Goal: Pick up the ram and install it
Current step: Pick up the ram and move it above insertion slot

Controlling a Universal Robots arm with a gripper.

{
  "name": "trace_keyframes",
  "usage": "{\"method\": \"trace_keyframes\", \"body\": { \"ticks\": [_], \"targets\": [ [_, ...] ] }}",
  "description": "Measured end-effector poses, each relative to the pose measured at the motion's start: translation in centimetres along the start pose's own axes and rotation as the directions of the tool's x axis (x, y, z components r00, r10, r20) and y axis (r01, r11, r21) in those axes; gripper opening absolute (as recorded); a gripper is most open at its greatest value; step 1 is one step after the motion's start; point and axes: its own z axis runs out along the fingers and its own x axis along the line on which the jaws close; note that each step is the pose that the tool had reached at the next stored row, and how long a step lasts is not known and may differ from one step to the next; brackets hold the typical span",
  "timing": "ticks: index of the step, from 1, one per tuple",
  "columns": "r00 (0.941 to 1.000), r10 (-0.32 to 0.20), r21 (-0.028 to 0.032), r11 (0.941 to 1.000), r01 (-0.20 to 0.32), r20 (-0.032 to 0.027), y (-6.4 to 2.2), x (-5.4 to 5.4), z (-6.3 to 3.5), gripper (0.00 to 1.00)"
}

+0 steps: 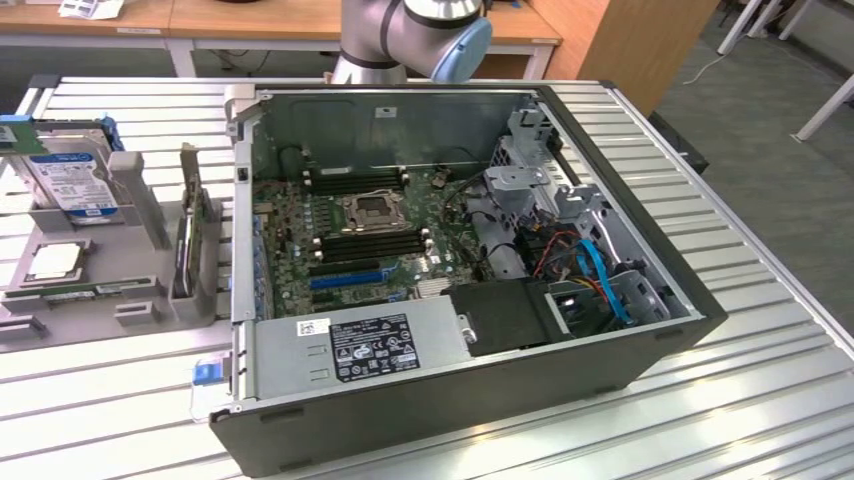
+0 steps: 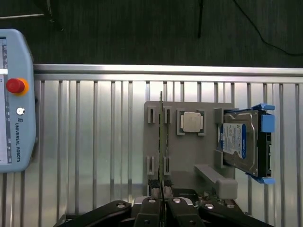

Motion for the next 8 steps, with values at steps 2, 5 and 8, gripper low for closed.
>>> {"method": "trace_keyframes", "body": {
  "ticks": [2,5,8],
  "targets": [
    [1.0000,0.000,0.0002,1.0000,0.000,0.0001,-0.20,0.0,0.01,0.12],
    [1.0000,0.000,0.0002,1.0000,0.000,0.0002,-0.64,0.0,-0.01,0.12],
    [1.0000,0.000,0.0002,1.0000,0.000,0.0002,-1.13,0.0,-0.03,0.12]
  ]
}}
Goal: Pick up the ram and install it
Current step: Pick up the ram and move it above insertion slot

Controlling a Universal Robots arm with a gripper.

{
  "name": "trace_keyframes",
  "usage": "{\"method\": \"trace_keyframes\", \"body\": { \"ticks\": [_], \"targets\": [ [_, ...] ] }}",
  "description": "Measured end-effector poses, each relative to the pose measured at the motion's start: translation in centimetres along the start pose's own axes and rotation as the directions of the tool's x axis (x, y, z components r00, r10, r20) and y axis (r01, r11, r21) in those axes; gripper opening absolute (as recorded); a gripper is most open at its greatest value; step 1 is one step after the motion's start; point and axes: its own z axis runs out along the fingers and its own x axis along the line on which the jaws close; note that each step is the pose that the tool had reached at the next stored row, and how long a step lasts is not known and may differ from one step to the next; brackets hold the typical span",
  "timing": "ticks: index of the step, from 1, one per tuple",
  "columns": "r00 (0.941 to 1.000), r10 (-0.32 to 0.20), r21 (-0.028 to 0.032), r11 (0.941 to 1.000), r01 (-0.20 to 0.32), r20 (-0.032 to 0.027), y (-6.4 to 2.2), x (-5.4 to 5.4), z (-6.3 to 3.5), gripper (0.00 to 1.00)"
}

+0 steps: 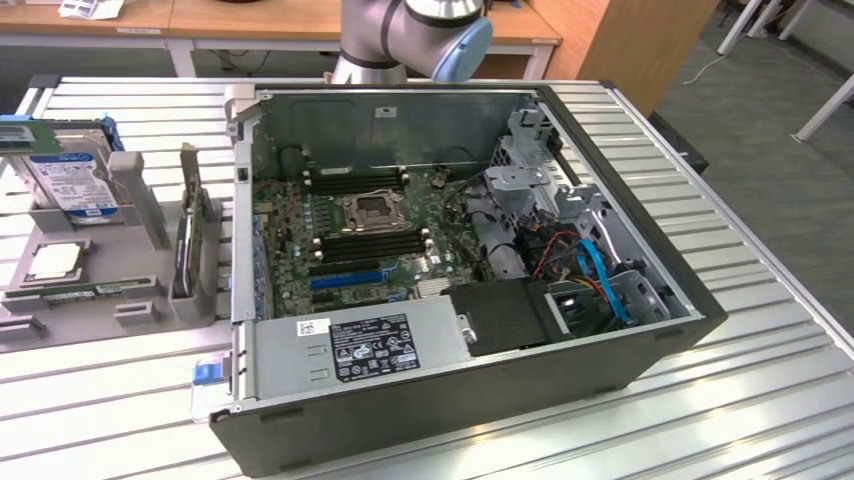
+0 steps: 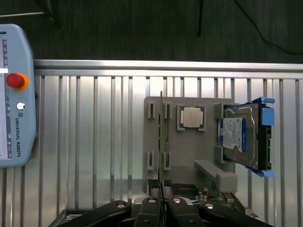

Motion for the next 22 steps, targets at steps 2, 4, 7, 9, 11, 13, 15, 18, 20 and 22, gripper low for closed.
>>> {"method": "trace_keyframes", "body": {
  "ticks": [2,4,7,9,11,13,15,18,20,22],
  "targets": [
    [1.0000,0.000,0.0000,1.0000,0.000,0.0001,-0.34,0.0,-0.01,0.12],
    [1.0000,0.000,0.0000,1.0000,0.000,0.0001,-0.68,0.0,-0.03,0.12],
    [1.0000,0.000,0.0000,1.0000,0.000,0.0000,-1.23,0.0,-0.05,0.12],
    [1.0000,0.000,0.0000,1.0000,0.000,0.0001,-1.61,0.0,-0.07,0.12],
    [1.0000,0.000,0.0000,1.0000,0.000,0.0001,-1.97,0.0,-0.08,0.12],
    [1.0000,0.000,0.0001,1.0000,0.000,0.0001,-2.32,0.0,-0.09,0.12],
    [1.0000,0.000,0.0000,1.0000,0.000,0.0000,-2.64,-0.1,-0.11,0.12],
    [1.0000,0.000,0.0000,1.0000,0.000,0.0000,-3.12,-0.1,-0.13,0.12],
    [1.0000,0.000,0.0000,1.0000,0.000,0.0000,-3.44,-0.1,-0.14,0.12],
    [1.0000,0.000,0.0000,1.0000,0.000,0.0001,-3.77,-0.1,-0.15,0.12]
  ]
}}
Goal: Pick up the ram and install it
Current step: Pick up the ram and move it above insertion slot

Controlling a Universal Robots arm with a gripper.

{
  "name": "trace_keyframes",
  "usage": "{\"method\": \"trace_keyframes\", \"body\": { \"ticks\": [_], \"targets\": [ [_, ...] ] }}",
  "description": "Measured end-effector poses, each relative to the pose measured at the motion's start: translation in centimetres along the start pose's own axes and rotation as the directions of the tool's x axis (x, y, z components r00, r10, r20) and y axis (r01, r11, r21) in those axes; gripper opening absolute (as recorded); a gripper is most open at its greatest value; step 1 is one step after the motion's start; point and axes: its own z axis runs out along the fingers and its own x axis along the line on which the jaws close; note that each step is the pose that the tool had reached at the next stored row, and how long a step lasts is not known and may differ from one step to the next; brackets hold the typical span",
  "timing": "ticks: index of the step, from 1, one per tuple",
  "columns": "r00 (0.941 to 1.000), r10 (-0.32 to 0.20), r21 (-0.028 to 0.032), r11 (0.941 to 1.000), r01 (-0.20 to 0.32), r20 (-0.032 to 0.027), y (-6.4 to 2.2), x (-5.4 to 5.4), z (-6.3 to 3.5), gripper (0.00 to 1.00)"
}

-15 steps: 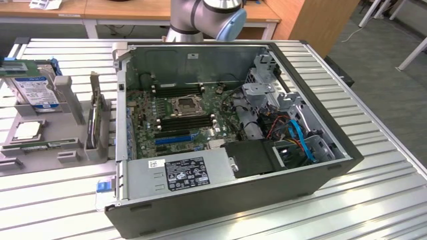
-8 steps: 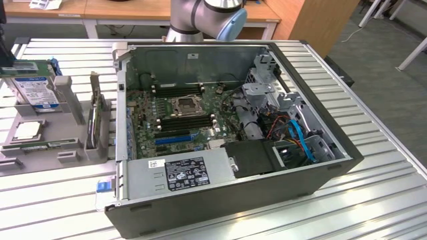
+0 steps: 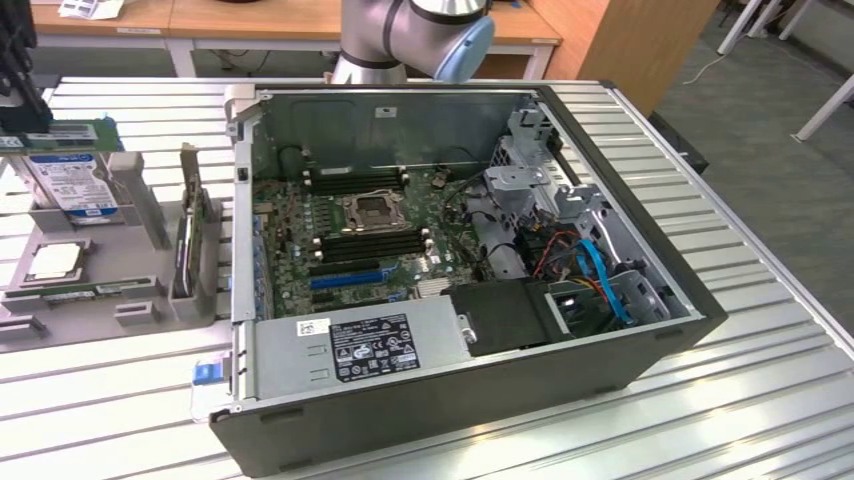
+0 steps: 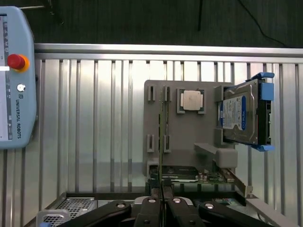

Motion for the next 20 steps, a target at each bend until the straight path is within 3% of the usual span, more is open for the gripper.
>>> {"method": "trace_keyframes", "body": {
  "ticks": [18,19,20],
  "targets": [
    [1.0000,0.000,0.0001,1.0000,0.000,0.0001,-2.78,-0.1,-0.11,0.12],
    [1.0000,0.000,0.0000,1.0000,0.000,0.0000,-2.98,-0.1,-0.12,0.12],
    [1.0000,0.000,0.0000,1.0000,0.000,-0.0001,-3.82,-0.1,-0.16,0.12]
  ]
}}
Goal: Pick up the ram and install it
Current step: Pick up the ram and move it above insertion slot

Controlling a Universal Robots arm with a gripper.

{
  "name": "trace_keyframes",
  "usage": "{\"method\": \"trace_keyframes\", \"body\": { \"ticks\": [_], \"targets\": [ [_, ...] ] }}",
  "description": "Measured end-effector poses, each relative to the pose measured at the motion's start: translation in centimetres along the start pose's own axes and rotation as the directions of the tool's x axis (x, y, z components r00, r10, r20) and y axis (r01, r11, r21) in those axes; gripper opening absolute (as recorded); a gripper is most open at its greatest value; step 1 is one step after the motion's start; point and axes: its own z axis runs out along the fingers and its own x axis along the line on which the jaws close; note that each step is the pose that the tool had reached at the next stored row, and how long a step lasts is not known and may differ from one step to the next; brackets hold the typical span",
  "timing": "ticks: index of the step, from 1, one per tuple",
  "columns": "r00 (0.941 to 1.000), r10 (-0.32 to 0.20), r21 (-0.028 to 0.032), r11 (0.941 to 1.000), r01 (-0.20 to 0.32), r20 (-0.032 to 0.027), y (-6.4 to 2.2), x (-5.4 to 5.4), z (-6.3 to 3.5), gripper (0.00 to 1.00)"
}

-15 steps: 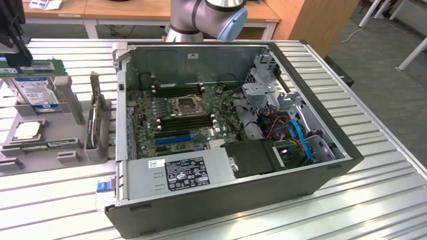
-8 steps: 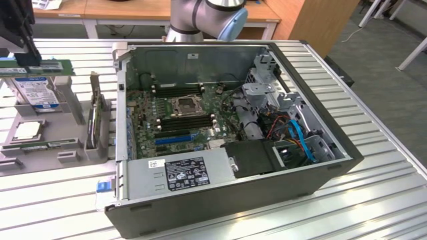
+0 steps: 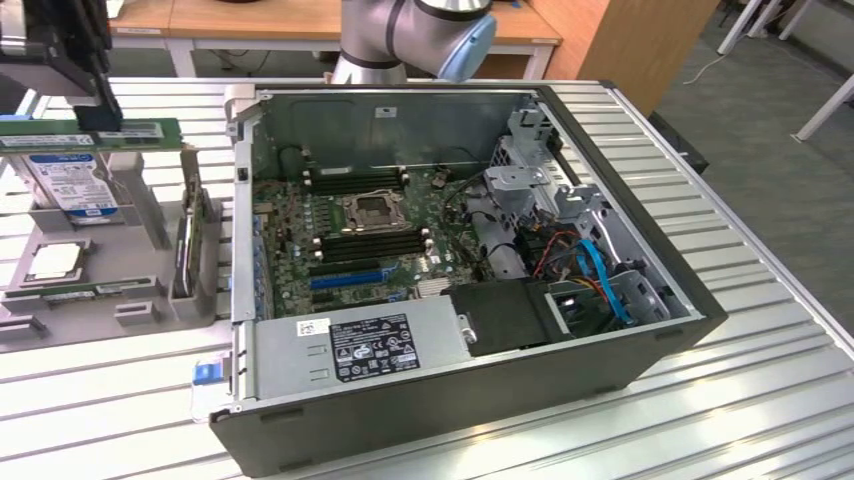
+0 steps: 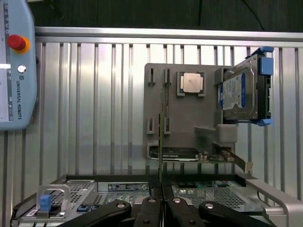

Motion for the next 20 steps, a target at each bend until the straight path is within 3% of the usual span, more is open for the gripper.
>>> {"method": "trace_keyframes", "body": {
  "ticks": [2,20],
  "targets": [
    [1.0000,0.000,0.0001,1.0000,0.000,0.0001,-1.27,0.0,-0.05,0.12],
    [1.0000,0.000,0.0000,1.0000,0.000,0.0001,-5.38,-0.1,-0.22,0.12]
  ]
}}
